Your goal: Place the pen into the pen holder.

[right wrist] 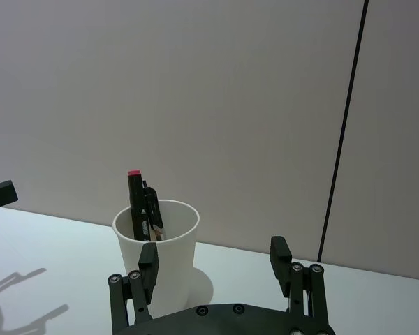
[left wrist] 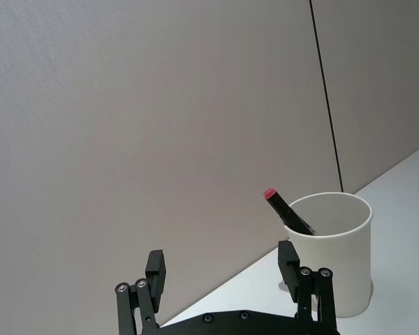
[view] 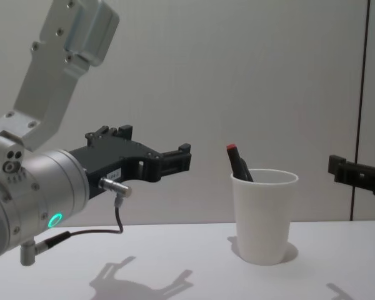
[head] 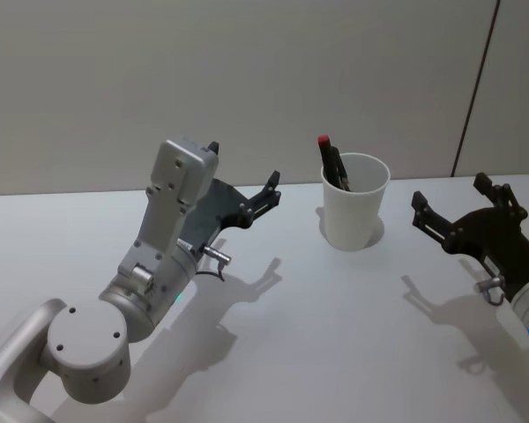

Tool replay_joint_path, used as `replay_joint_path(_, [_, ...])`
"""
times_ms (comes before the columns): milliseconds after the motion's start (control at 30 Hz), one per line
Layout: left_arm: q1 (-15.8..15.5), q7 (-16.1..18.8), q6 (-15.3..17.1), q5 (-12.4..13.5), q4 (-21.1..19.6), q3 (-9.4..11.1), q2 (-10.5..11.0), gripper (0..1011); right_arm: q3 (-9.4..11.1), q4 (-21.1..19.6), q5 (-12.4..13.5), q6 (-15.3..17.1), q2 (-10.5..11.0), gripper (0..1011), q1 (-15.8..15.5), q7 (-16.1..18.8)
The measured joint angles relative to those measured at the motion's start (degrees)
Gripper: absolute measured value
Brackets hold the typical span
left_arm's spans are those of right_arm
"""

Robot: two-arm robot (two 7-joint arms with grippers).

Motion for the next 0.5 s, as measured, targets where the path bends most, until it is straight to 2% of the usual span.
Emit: replay_joint_path(500, [0.0,0.0,0.0,0.0,0.0,0.0,0.0,1001,-0.1,0.0,0.0,0.0,0.0,1001,0.0,0.0])
